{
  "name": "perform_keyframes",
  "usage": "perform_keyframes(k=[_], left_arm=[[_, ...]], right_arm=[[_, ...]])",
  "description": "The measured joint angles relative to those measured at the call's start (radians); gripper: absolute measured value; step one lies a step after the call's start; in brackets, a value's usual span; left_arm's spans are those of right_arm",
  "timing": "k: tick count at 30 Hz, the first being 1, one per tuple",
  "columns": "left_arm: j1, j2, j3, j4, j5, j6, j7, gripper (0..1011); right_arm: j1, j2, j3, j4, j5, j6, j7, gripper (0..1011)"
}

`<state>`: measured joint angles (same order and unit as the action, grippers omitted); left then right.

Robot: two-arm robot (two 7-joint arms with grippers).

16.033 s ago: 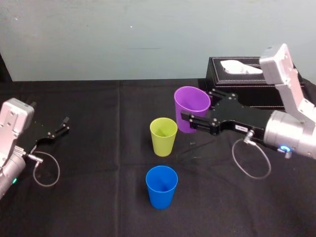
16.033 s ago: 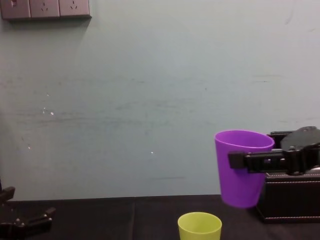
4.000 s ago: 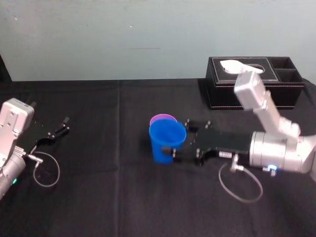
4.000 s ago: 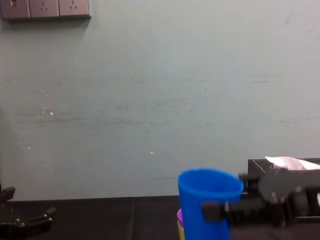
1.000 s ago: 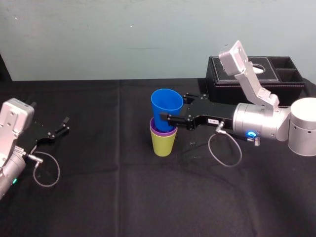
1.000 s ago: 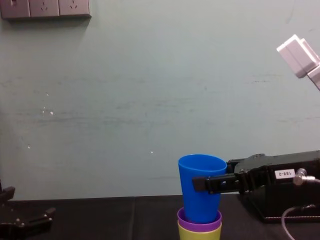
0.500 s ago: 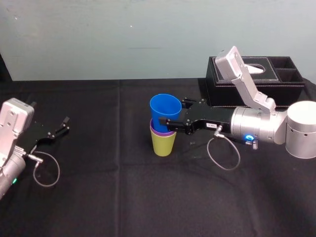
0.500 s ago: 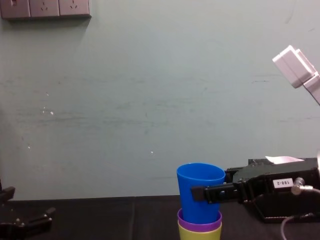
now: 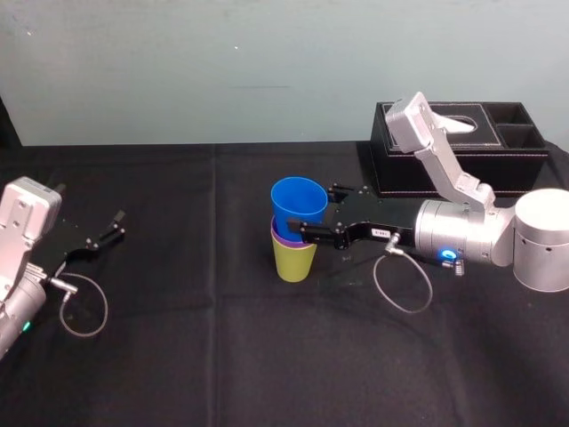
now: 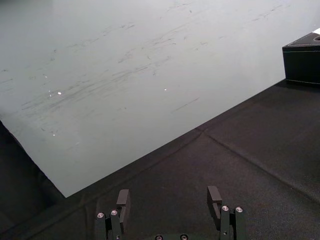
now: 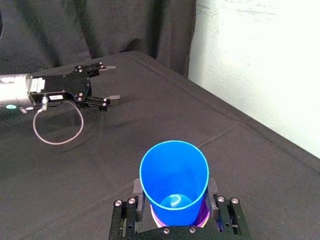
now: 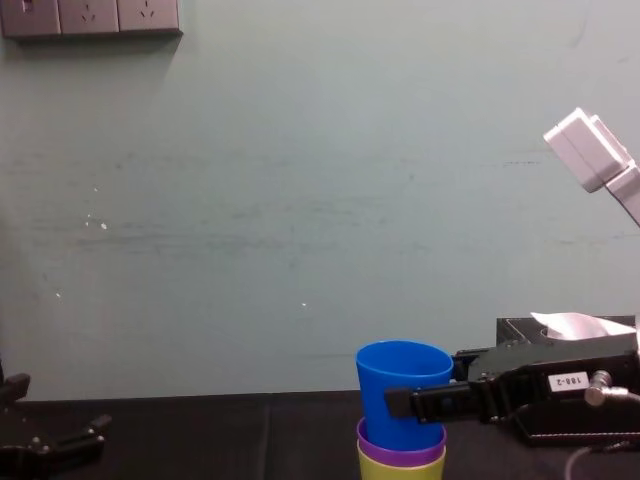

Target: Stack the three plastic cups sequentially using one hand.

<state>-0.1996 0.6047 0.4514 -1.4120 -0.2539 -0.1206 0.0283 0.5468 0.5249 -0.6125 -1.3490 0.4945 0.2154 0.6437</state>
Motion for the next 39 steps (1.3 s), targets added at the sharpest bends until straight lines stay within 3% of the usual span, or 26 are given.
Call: perform_keyframes(k=[10, 21, 33, 39], left_arm=[[0.0, 0.0, 0.0, 0.0, 0.0, 0.0, 0.0, 1010], [0.0, 0.0, 0.0, 0.0, 0.0, 0.0, 0.0, 1010], [0.0, 0.0, 0.0, 0.0, 0.0, 0.0, 0.0, 1010], [0.0, 0.0, 0.0, 0.0, 0.0, 0.0, 0.0, 1010]], right_arm=[[0.0, 0.0, 0.001, -0.001, 0.0, 0.0, -0.002, 737], [0.001, 0.0, 0.001, -0.001, 0.0, 0.001, -0.003, 997], [0.001, 0.0, 0.001, -0.001, 0.001, 0.0, -0.003, 1004], [-0.026, 0.015, 0.029, -0.025, 0.003, -0.017, -0.031, 1004]])
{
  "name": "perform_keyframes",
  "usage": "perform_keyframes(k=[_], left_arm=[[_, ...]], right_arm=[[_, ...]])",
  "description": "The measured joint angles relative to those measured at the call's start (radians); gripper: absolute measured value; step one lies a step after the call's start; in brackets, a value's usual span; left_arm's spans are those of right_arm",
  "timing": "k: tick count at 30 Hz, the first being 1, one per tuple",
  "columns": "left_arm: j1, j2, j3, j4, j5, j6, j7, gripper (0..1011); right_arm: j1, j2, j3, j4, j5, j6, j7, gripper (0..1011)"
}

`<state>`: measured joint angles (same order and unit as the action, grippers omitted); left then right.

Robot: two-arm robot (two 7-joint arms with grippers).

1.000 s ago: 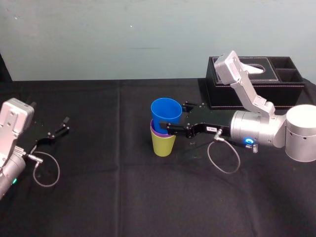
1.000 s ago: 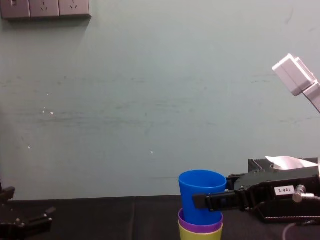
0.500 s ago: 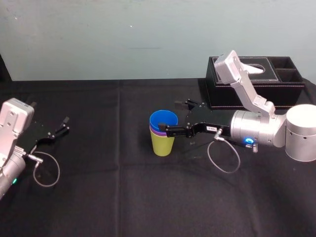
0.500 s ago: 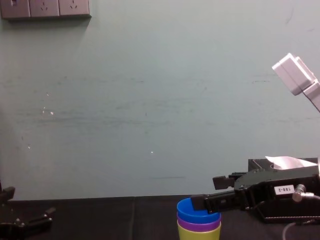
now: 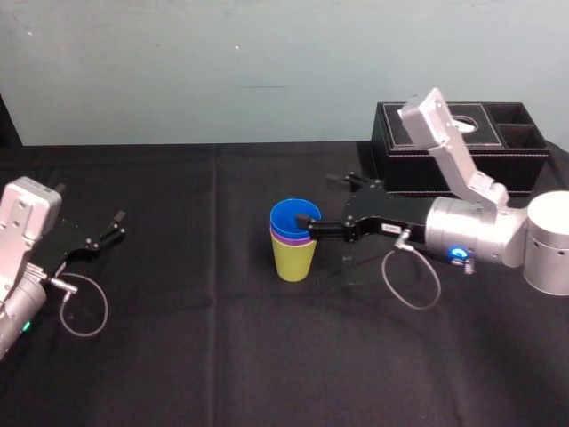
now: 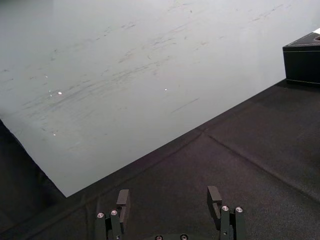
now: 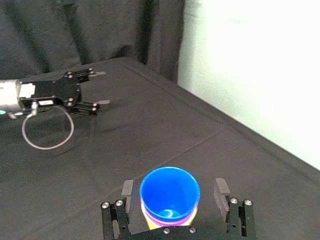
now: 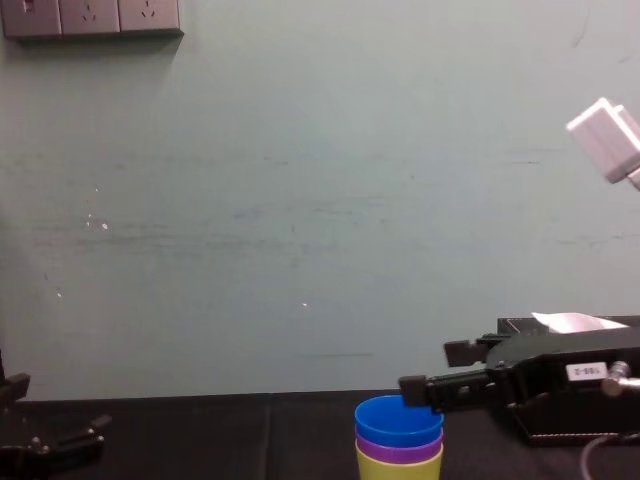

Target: Stack the three plastic cups sequentially using one hand.

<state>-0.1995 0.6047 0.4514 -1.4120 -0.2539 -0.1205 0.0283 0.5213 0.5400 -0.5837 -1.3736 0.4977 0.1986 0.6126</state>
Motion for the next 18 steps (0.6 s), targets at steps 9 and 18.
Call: perform_keyframes(k=[9, 18], left_arm=[[0.0, 0.0, 0.0, 0.0, 0.0, 0.0, 0.0, 1010], [0.0, 0.0, 0.0, 0.0, 0.0, 0.0, 0.0, 1010]], right_arm=[[-0.075, 0.043, 0.077, -0.041, 0.005, -0.04, -0.063, 1004], [-0.149, 0.062, 0.144, -0.039, -0.01, -0.076, -0.129, 1004]])
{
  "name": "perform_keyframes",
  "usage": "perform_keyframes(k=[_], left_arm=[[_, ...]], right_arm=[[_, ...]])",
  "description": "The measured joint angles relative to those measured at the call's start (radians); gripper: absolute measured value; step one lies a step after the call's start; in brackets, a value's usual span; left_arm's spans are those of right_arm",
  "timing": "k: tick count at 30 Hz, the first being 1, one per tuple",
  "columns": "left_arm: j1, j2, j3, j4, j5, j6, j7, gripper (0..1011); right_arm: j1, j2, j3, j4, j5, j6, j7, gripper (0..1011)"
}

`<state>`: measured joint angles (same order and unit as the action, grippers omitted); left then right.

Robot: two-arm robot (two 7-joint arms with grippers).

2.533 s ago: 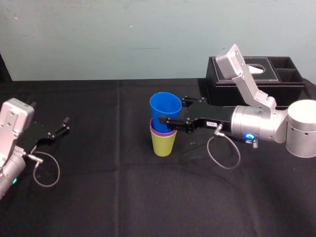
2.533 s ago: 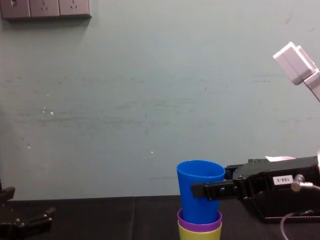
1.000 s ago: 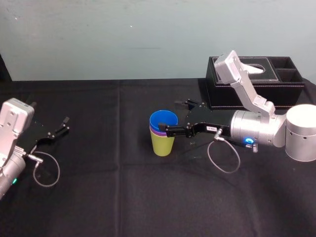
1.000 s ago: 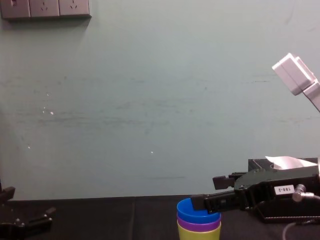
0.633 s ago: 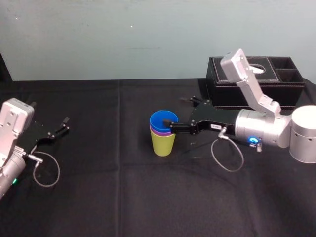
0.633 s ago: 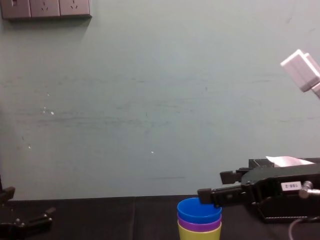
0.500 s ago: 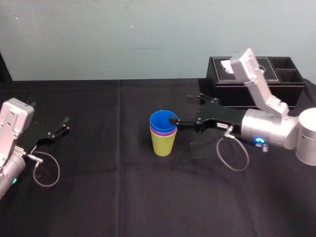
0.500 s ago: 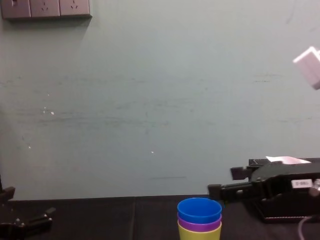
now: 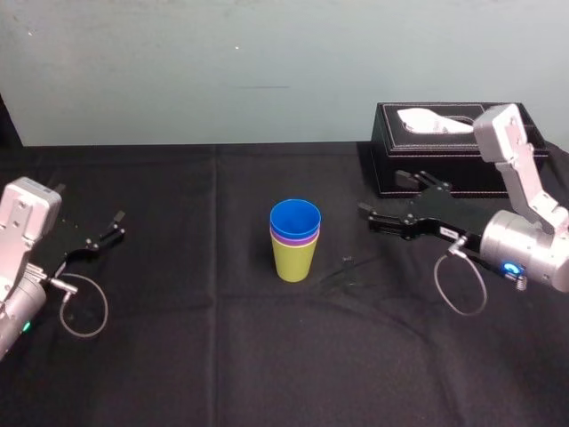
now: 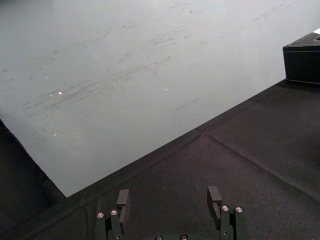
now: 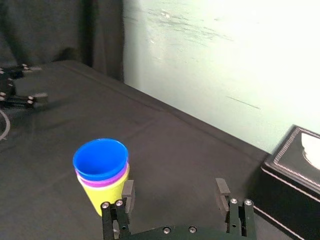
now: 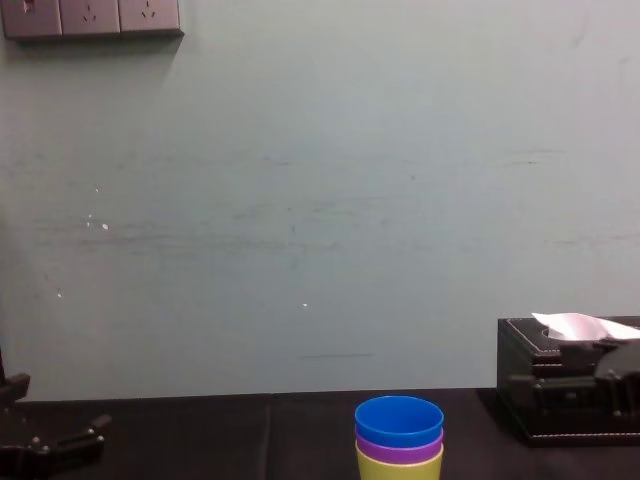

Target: Stack the three plastic cups sequentially using one hand.

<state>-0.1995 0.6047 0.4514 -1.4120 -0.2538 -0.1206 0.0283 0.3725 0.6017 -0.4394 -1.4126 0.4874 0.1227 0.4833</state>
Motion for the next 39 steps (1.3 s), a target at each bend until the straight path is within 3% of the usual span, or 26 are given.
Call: perform_keyframes(k=[16, 39], left_arm=[[0.0, 0.0, 0.0, 0.0, 0.0, 0.0, 0.0, 1010], [0.0, 0.0, 0.0, 0.0, 0.0, 0.0, 0.0, 1010]], right_arm=[[-0.055, -0.008, 0.043, 0.063, -0.049, -0.033, -0.029, 1004], [-0.053, -0.008, 0.04, 0.057, -0.049, -0.032, -0.028, 1004]])
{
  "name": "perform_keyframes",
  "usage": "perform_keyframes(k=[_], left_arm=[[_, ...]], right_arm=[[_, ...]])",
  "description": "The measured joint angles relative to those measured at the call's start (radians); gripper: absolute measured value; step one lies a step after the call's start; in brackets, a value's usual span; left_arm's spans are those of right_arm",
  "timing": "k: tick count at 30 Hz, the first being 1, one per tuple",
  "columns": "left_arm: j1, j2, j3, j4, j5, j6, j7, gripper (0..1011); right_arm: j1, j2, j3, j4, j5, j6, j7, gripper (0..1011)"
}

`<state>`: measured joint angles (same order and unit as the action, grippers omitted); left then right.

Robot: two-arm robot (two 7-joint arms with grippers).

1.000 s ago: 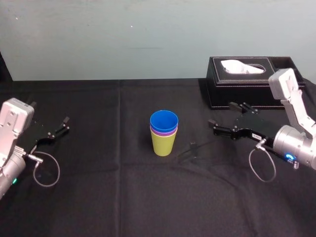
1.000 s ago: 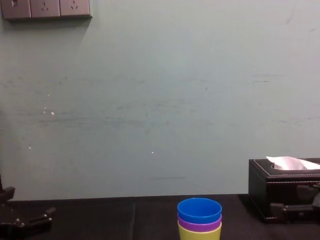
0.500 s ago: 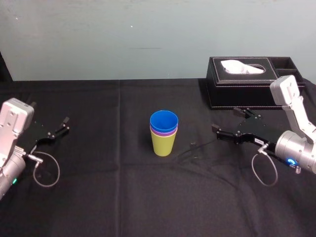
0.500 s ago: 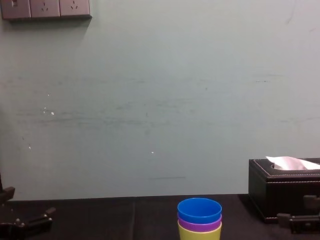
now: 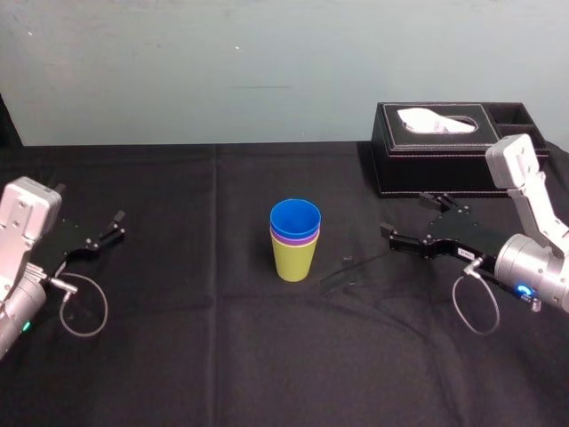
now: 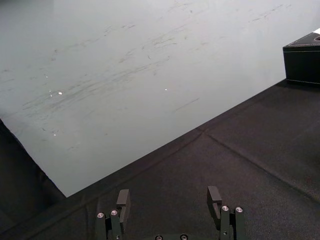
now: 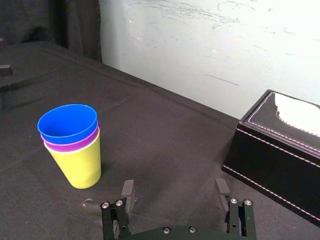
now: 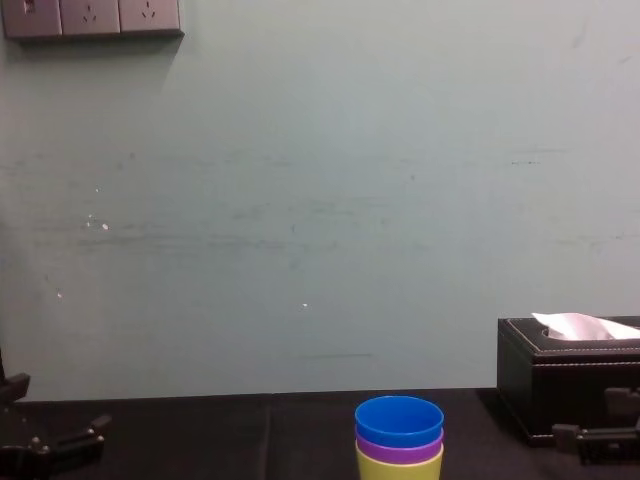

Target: Stack the three plastic cups sequentially using one hand.

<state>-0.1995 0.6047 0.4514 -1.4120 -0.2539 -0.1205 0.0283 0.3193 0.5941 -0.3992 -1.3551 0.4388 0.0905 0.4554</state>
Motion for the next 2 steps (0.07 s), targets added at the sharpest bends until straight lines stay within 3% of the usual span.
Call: perform_keyframes(k=[2], left_arm=[[0.0, 0.0, 0.0, 0.0, 0.0, 0.0, 0.0, 1010]], right_arm=[[0.0, 0.0, 0.0, 0.0, 0.0, 0.0, 0.0, 1004]])
